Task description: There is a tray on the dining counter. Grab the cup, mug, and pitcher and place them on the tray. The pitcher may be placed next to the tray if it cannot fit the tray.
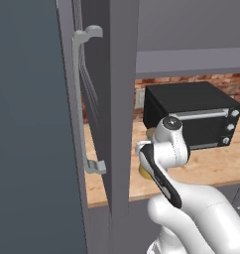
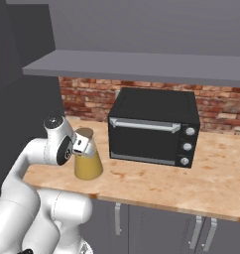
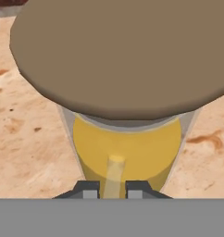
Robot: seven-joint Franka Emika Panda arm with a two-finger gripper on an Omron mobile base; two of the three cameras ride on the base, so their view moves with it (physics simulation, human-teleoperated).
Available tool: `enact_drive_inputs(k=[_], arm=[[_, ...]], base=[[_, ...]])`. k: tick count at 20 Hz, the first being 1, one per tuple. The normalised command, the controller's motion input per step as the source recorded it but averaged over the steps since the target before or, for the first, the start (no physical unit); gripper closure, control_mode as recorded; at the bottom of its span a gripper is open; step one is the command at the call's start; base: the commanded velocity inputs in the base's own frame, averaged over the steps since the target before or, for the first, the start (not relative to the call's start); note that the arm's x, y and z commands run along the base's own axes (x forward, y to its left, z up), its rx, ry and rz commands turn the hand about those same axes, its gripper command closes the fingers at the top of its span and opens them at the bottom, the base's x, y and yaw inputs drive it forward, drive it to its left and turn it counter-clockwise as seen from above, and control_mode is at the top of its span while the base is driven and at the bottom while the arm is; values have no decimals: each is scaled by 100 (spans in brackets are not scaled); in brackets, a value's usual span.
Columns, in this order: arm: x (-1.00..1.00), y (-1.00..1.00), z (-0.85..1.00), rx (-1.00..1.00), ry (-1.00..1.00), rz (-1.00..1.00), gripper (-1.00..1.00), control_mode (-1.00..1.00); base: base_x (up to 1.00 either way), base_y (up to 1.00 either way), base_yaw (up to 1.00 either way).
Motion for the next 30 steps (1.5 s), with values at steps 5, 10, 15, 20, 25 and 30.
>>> enact_drive_inputs(k=[5,10,15,20,25,30], arm=[[0,0,8,0,0,0,100,-100],[-1,0,25,0,-4,0,100,-100],[-14,-2,19,0,-4,0,100,-100],[-41,-3,5,0,-7,0,100,-100],[-61,-3,20,0,-4,1,100,-100],[-41,0,43,0,0,0,100,-100]], base=[[0,0,0],[0,0,0],[0,0,0],[0,0,0],[0,0,0],[0,0,0]])
